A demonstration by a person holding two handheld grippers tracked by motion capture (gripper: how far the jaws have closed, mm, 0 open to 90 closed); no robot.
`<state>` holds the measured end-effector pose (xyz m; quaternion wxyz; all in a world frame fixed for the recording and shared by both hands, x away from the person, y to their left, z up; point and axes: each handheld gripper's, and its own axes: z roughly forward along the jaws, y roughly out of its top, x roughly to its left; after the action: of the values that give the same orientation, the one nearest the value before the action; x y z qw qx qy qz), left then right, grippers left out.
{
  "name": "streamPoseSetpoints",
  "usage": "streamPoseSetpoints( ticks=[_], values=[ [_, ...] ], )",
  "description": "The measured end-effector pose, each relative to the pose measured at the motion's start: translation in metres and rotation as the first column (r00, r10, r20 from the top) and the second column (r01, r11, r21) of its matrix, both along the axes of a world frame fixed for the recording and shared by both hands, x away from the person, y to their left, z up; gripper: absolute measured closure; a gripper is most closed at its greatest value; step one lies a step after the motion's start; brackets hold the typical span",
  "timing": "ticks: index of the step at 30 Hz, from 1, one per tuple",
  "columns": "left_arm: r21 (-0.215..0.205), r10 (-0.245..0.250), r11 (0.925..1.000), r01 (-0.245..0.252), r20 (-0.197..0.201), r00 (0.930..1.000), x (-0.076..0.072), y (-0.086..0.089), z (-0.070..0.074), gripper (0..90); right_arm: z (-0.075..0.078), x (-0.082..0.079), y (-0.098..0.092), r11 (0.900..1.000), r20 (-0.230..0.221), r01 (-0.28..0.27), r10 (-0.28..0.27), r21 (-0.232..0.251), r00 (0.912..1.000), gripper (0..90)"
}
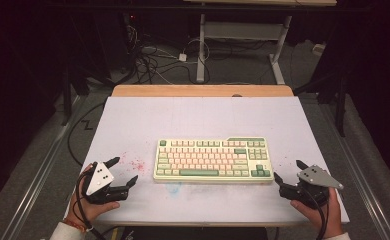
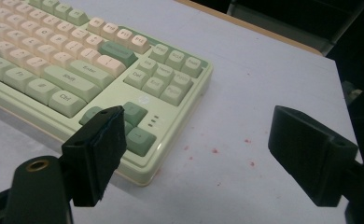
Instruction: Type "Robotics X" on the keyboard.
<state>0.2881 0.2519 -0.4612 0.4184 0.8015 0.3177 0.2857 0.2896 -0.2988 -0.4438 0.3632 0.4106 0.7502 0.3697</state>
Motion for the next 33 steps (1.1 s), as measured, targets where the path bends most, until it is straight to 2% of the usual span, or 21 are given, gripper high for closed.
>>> streamPoseSetpoints(
  ticks=[1,3,8,10,11,14,16,19,22,24,25,26,27,28,30,33],
  values=[
    [0.009,0.003,1.0,-0.003,-0.004,1.0,0.001,-0.001,0.0,18.3,0.0,0.0,0.001,1.0,0.0,-0.001,0.001,-0.002,1.0,19.6],
    [-0.008,-0.005,1.0,0.004,-0.013,0.9999,0.001,-0.001,0.001,18.3,-0.001,-0.001,0.002,1.0,-0.001,-0.011,0.011,-0.014,0.9999,19.6],
    [0.017,-0.014,0.9998,0.014,-0.033,0.9994,-0.001,-0.001,-0.002,18.9,-0.002,0.001,0.004,0.999,-0.019,-0.018,0.017,-0.033,0.9997,20.2],
    [0.033,-0.011,0.9994,0.012,-0.043,0.999,-0.001,-0.001,-0.004,19.4,-0.001,0.0,0.004,0.997,-0.014,-0.069,0.069,-0.027,0.9975,23.3],
    [0.039,-0.008,0.9992,0.009,-0.044,0.999,-0.001,0.0,-0.004,19.4,-0.001,0.0,0.004,0.997,-0.014,-0.069,0.069,-0.027,0.9975,23.3],
    [0.013,0.0,0.9999,0.001,-0.068,0.9977,0.002,0.003,-0.004,20.5,0.001,0.0,0.005,0.992,-0.021,-0.129,0.129,-0.01,0.9914,27.4],
    [0.041,0.006,0.9992,-0.003,-0.076,0.9971,0.003,0.002,-0.006,20.6,0.002,0.002,0.008,0.99,-0.032,-0.143,0.143,-0.004,0.9892,34.3],
    [0.039,0.002,0.9993,0.001,-0.09,0.9959,0.004,0.0,-0.007,20.7,0.004,0.007,0.01,0.988,-0.034,-0.152,0.152,-0.004,0.9878,38.7],
    [0.053,-0.005,0.9985,0.01,-0.102,0.9948,0.007,-0.003,-0.009,21.5,0.011,0.019,0.017,0.983,-0.05,-0.181,0.18,-0.007,0.9823,51.9],
    [0.059,-0.007,0.9982,0.013,-0.107,0.9942,0.008,-0.004,-0.009,21.5,0.012,0.022,0.021,0.983,-0.056,-0.184,0.183,-0.01,0.9815,54.5],
    [0.063,-0.006,0.9979,0.013,-0.106,0.9943,0.008,-0.004,-0.009,21.9,0.013,0.026,0.024,0.98,-0.062,-0.198,0.197,-0.011,0.9784,58.8],
    [0.066,0.0,0.9978,0.007,-0.103,0.9947,0.007,-0.004,-0.009,22.4,0.015,0.032,0.031,0.975,-0.074,-0.223,0.221,-0.012,0.9724,69.6],
    [0.065,0.003,0.9979,0.003,-0.105,0.9945,0.007,-0.004,-0.009,22.7,0.016,0.035,0.035,0.971,-0.085,-0.24,0.238,-0.012,0.9676,74.9],
    [0.065,0.006,0.9979,0.001,-0.11,0.9939,0.007,-0.003,-0.009,22.7,0.016,0.035,0.035,0.971,-0.085,-0.24,0.238,-0.012,0.9676,74.9],
    [0.069,0.007,0.9976,0.001,-0.113,0.9936,0.007,-0.003,-0.01,24.2,0.017,0.044,0.048,0.961,-0.117,-0.276,0.271,-0.028,0.9554,85.3],
    [0.072,0.005,0.9974,0.003,-0.118,0.9931,0.007,-0.004,-0.01,25.4,0.016,0.054,0.06,0.95,-0.149,-0.311,0.303,-0.036,0.9413,90.0]
  ],
)
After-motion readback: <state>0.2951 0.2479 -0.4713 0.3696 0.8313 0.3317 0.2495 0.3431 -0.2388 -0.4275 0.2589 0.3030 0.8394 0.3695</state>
